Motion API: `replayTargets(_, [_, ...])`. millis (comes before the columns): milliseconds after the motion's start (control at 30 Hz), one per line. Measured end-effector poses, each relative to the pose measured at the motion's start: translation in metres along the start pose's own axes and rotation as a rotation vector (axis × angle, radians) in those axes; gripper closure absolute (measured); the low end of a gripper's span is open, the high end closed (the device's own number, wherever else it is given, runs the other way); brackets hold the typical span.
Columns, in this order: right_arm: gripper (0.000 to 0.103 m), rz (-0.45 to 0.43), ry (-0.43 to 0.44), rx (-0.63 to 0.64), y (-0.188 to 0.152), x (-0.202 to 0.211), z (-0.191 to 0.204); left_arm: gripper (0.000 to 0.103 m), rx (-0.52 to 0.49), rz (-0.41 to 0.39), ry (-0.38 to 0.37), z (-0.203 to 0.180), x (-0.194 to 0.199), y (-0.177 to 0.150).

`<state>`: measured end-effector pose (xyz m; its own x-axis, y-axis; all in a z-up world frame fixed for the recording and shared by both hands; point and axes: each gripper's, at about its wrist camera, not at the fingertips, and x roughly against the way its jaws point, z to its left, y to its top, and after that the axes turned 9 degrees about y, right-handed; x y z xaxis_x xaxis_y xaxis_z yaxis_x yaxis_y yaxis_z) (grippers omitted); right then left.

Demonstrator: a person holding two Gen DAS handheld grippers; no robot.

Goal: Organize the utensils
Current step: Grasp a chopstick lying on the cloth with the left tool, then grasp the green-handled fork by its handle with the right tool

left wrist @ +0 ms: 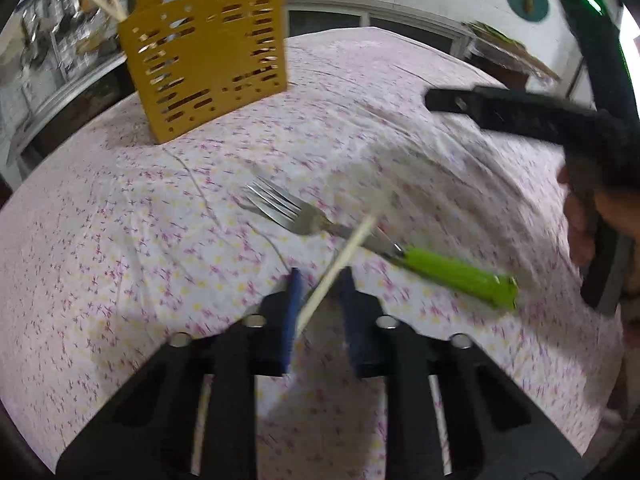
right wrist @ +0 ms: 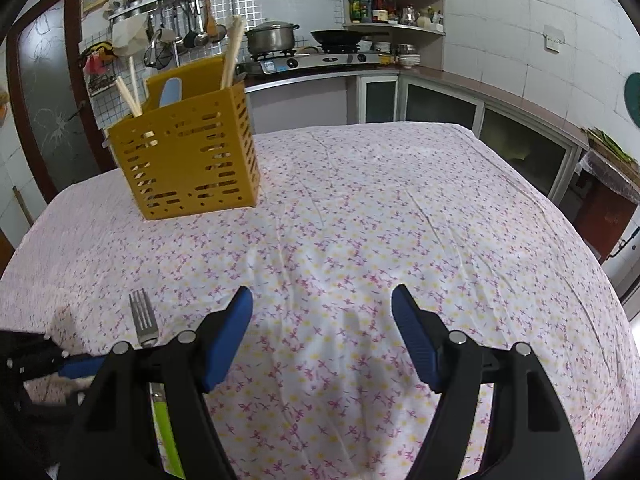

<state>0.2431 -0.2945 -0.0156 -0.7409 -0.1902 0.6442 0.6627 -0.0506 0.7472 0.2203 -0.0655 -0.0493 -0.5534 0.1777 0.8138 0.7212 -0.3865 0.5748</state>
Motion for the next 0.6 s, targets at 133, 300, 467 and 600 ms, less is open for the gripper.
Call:
replayTargets(133, [0.032,0.008,0.025,0.023,0.001,0.0,0.011,0.099,0.129,0.025,-0.015,0.03,-0.002,0.009])
replayTargets(300, [0.032,0.048,0.083,0.056,-0.002,-0.006,0.028,0.099,0.279,0.038,-0.005,0.079,-0.002,0.013])
replayTargets(467, [0.032,0.121,0.156,0.098,-0.009,-0.02,0.056,0.099,0.336,0.049,0.044,0.11,-0.005,0.012])
replayTargets(600, [0.032,0.184,0.196,0.155,-0.012,-0.032,0.085,0.099,0.329,0.043,0.079,0.119,0.0,0.008])
